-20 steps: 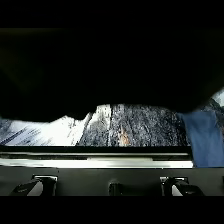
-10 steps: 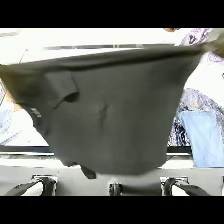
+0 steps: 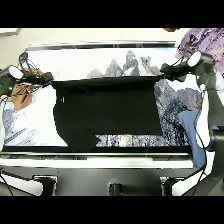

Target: Fold the clothes and pants, and hang the long-sleeved shirts on hangers.

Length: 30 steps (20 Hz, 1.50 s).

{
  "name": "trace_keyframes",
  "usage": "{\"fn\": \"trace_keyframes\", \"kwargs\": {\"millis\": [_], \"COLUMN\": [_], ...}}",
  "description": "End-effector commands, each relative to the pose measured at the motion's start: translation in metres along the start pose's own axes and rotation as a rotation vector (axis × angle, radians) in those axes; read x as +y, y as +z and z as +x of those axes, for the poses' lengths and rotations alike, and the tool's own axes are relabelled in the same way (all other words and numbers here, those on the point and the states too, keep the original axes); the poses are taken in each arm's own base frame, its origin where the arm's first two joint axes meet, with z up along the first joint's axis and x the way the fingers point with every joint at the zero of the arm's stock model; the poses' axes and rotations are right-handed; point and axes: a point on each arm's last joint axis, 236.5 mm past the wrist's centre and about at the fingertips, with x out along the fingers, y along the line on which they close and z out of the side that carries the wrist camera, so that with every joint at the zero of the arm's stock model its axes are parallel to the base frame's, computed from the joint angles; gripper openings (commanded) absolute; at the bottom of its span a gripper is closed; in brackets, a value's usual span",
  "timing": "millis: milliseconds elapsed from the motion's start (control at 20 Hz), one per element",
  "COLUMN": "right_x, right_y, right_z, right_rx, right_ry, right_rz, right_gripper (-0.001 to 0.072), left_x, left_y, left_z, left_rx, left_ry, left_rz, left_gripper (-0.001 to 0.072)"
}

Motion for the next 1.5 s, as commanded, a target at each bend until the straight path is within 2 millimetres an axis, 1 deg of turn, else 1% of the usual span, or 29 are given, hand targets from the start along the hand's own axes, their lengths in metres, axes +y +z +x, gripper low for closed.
{"fn": "trace_keyframes", "kwargs": {"millis": [0, 50, 100, 200, 350, 450, 550, 650, 800, 1050, 1100, 1150, 1200, 1250, 1300, 1350, 1400, 1450], "right_x": [-0.002, -0.002, -0.004, -0.009, -0.018, -0.023, -0.032, -0.033, -0.035, -0.041, -0.041, -0.04, -0.039, -0.039, -0.038, -0.038, -0.036, -0.035], "right_y": [0.015, 0.011, 0.002, -0.021, -0.059, -0.09, -0.109, -0.117, -0.12, -0.133, -0.134, -0.134, -0.135, -0.137, -0.137, -0.135, -0.131, -0.122], "right_z": [0.026, 0.025, 0.026, 0.026, 0.026, 0.03, 0.037, 0.043, 0.05, 0.062, 0.063, 0.063, 0.063, 0.06, 0.057, 0.051, 0.043, 0.031], "right_rx": [-0.068, -0.052, -0.012, 0.086, 0.243, 0.364, 0.434, 0.457, 0.465, 0.51, 0.513, 0.512, 0.514, 0.525, 0.532, 0.532, 0.521, 0.498], "right_ry": [0.017, 0.014, 0.006, -0.017, -0.057, -0.103, -0.158, -0.176, -0.181, -0.19, -0.191, -0.187, -0.182, -0.182, -0.184, -0.184, -0.182, -0.173], "right_rz": [0.021, 0.021, 0.02, 0.019, 0.013, -0.011, -0.038, -0.053, -0.039, -0.031, -0.03, -0.028, -0.026, -0.024, -0.025, -0.025, -0.031, -0.051], "right_gripper": [0.0032, 0.0032, 0.0032, 0.0032, 0.0032, 0.0032, 0.0032, 0.0032, 0.0033, 0.0034, 0.0055, 0.014, 0.0192, 0.0196, 0.0237, 0.0354, 0.0483, 0.0495], "left_x": [0.005, 0.008, 0.01, 0.016, 0.017, 0.018, 0.021, 0.023, 0.028, 0.035, 0.036, 0.036, 0.035, 0.034, 0.033, 0.031, 0.03, 0.032], "left_y": [0.014, 0.011, 0.005, -0.02, -0.057, -0.076, -0.09, -0.101, -0.117, -0.131, -0.132, -0.129, -0.125, -0.118, -0.112, -0.102, -0.092, -0.08], "left_z": [0.028, 0.025, 0.023, 0.021, 0.016, 0.011, 0.007, 0.007, 0.014, 0.03, 0.033, 0.034, 0.035, 0.035, 0.033, 0.029, 0.022, 0.01], "left_rx": [-0.079, -0.063, -0.034, 0.079, 0.237, 0.32, 0.378, 0.427, 0.487, 0.532, 0.532, 0.519, 0.499, 0.478, 0.461, 0.443, 0.426, 0.411], "left_ry": [-0.01, -0.008, -0.004, 0.006, 0.005, 0.006, 0.012, 0.016, 0.022, 0.031, 0.032, 0.032, 0.033, 0.037, 0.036, 0.034, 0.034, 0.045], "left_rz": [-0.038, -0.037, -0.037, -0.026, 0.026, 0.051, 0.058, 0.057, 0.043, 0.02, 0.018, 0.018, 0.014, -0.005, -0.008, -0.002, -0.005, -0.003], "left_gripper": [0.0014, 0.0014, 0.0015, 0.0015, 0.0015, 0.0015, 0.0015, 0.0015, 0.0015, 0.0017, 0.002, 0.0063, 0.0198, 0.0388, 0.0577, 0.0682, 0.0682, 0.0682]}}
